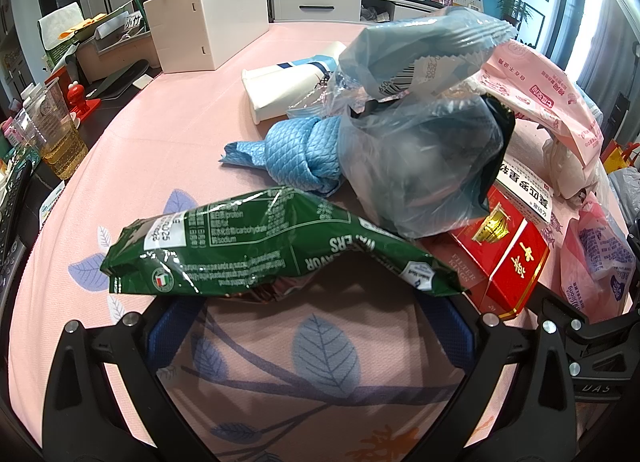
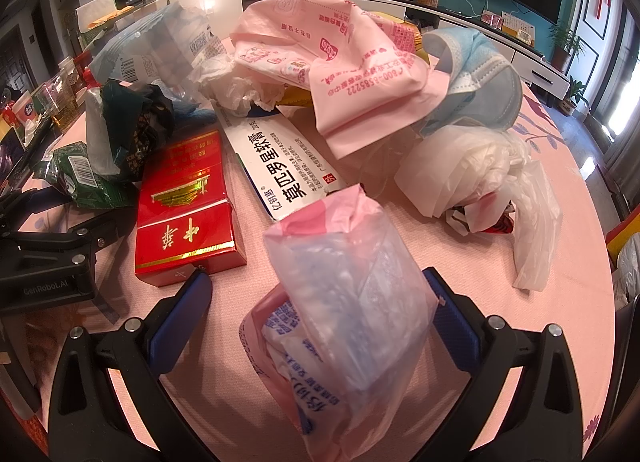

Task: Collect trash

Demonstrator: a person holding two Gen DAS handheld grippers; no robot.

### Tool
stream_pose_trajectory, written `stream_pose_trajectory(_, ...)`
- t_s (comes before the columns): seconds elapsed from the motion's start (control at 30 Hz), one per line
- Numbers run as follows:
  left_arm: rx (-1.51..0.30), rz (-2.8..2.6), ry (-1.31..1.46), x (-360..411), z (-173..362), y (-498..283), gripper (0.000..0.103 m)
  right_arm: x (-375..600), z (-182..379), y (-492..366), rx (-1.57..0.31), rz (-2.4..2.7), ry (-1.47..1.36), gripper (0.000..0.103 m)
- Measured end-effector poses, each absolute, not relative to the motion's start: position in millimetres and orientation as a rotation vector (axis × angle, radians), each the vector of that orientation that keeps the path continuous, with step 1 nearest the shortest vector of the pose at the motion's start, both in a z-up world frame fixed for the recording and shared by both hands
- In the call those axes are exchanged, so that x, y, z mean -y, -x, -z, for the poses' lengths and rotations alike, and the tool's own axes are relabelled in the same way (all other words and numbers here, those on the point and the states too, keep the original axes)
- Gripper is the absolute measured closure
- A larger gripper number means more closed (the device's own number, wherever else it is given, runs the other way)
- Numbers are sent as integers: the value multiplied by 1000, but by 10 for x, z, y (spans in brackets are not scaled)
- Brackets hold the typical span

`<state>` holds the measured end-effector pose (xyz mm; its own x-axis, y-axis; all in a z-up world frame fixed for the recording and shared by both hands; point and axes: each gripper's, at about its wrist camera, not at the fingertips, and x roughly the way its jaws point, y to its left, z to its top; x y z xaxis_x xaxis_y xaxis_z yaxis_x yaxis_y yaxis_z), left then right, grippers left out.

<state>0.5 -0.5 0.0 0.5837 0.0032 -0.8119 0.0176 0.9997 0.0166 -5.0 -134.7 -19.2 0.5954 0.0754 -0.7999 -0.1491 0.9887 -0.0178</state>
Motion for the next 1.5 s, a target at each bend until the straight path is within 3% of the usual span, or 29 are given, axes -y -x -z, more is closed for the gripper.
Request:
stream_pose_trajectory(0.23,-1010,35,-64,79,-93,29,3,1418,160,49,-999,-195,121,2)
stream_pose_trajectory(0.3,-955,46,-101,83,-229,176,4,1520,49,137,-1001,-230,88,2)
stream_pose_trajectory(0.47,-760,97,-72,27,-998,519,3,1851,-662,399,-866,-177,-39,2)
stream_pose_trajectory(0.6,-739,158,73,-119,-1613,431,3,2013,-1339,406,-822,-113,-203,2)
stream_pose_trajectory(0.77,-739,227,201,-249,-2077,210,3,1838,-1955,422,-705,-10,-198,2)
stream_pose_trajectory(0.93,-771,177,215,-386,-1760,307,3,1726,-1875,483,-642,31,-243,3)
stream_pose_trajectory(1.1,-932,136,283,-559,-1098,304,6,1689,-1353,445,-761,18,-268,15)
stream_pose_trajectory(1.13,-949,136,280,-564,-1054,279,10,1681,-1320,444,-776,11,-278,17)
stream_pose_trajectory(1.5,-906,140,240,-563,-1049,317,10,1691,-1120,487,-744,10,-291,20)
